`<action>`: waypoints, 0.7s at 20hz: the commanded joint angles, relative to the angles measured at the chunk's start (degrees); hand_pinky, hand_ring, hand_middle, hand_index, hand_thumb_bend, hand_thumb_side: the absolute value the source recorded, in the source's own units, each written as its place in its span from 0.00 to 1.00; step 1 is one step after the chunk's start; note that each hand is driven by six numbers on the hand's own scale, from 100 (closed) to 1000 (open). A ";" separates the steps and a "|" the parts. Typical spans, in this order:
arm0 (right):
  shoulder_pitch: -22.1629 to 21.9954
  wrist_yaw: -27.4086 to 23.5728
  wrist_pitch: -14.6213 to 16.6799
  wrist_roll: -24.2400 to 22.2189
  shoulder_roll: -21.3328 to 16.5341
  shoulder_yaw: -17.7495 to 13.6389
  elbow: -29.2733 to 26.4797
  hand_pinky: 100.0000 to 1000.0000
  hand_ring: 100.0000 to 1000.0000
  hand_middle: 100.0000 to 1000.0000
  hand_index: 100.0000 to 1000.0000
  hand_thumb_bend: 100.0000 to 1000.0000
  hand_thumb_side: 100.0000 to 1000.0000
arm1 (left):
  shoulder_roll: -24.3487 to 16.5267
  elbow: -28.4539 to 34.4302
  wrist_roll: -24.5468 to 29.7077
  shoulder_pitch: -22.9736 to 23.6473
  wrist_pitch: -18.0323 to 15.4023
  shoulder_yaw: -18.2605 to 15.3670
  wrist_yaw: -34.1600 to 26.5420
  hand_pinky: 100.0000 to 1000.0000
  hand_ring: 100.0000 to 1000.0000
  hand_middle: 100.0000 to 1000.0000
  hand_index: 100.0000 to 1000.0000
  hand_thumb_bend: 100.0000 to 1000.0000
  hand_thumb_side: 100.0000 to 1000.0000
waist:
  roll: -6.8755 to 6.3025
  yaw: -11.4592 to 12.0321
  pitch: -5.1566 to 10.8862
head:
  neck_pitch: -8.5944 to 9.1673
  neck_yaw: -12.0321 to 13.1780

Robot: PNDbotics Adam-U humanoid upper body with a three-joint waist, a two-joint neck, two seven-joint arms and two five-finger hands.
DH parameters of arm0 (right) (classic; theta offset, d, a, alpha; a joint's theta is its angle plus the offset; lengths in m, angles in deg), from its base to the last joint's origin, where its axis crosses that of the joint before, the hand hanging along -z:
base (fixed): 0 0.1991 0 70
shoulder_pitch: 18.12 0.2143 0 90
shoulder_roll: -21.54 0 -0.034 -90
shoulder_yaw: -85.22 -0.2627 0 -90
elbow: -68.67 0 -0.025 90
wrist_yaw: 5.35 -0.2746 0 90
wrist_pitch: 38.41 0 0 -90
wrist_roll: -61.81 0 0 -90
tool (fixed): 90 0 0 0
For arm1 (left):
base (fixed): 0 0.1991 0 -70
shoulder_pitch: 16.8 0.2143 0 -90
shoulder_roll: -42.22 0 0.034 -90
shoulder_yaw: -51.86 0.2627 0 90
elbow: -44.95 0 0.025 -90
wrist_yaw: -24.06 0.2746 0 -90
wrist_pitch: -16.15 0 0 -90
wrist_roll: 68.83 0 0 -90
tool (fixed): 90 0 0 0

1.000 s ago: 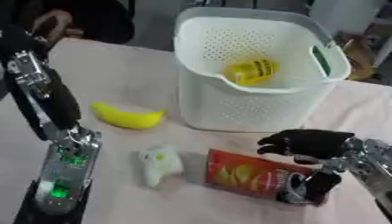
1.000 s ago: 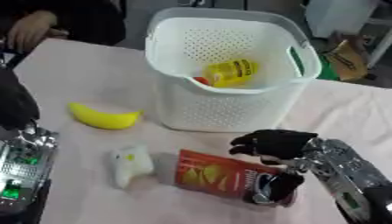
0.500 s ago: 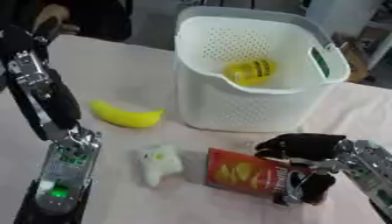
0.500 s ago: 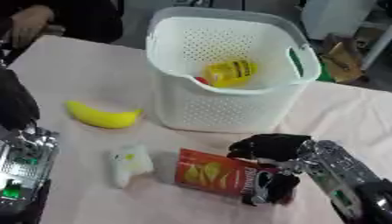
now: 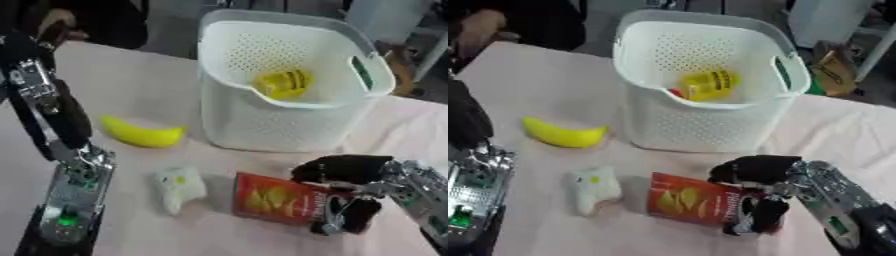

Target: Pick up objects on the table and place them in the box.

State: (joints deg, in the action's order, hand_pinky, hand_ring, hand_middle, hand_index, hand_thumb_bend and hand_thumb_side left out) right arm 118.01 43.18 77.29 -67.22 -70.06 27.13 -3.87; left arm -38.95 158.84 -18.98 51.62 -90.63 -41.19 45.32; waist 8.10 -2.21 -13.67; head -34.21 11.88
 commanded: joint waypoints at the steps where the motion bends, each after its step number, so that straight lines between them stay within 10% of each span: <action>1: 1.02 -0.52 11.89 -12.94 -0.56 -0.78 -0.96 0.97 1.00 0.94 0.91 0.36 0.61 | -0.90 0.70 -0.17 -0.68 0.00 0.12 0.32 0.76 0.82 0.88 0.94 0.00 1.00 | -0.44 0.15 0.83 | 0.55 -0.49; 14: 1.29 -3.58 8.07 -12.94 -0.62 -1.51 -1.00 0.95 0.99 0.78 0.73 0.24 0.59 | -0.93 0.70 -0.43 -0.91 0.11 -0.05 0.32 0.76 0.82 0.88 0.94 0.00 1.00 | -0.63 0.73 0.50 | 0.96 -1.56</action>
State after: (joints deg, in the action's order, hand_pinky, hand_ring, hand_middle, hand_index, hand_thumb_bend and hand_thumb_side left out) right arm 118.24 40.36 75.14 -69.38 -69.84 26.56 -3.89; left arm -38.95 158.84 -19.22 51.51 -90.47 -41.20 45.32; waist 8.02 -1.45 -13.97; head -33.71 10.54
